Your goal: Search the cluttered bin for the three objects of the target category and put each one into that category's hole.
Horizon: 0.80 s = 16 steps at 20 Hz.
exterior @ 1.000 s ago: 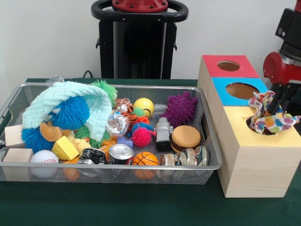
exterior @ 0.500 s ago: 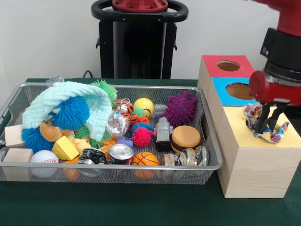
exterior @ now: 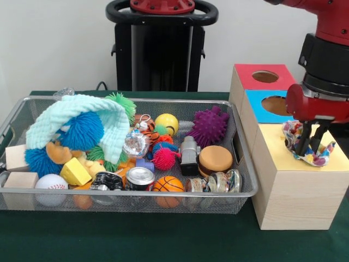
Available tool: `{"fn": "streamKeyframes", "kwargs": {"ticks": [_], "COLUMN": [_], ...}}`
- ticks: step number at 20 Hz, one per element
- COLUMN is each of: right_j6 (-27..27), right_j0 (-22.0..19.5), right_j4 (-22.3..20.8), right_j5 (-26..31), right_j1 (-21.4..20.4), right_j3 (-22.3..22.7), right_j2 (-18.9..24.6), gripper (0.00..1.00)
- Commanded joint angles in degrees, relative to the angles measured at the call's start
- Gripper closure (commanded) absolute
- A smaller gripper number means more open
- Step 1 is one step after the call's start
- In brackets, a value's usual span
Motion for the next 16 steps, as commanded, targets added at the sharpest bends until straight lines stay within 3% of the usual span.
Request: {"fn": "streamKeyframes", "kwargs": {"ticks": [1,3,10,16], "right_j6": [-1.81,-3.86,-8.29,-8.29], "right_j0": [-6.32,-6.51,-7.15,-8.09], "right_j4": [-5.91,-6.3,-8.61,-11.18], "right_j5": [-6.68,-0.54,12.08,11.03], "right_j1": [5.62,4.51,-1.51,-3.08], "right_j3": [5.56,5.87,10.54,13.11], "right_j2": [7.46,7.41,7.77,8.95], "gripper": [1.0,1.0,1.0,1.0]}}
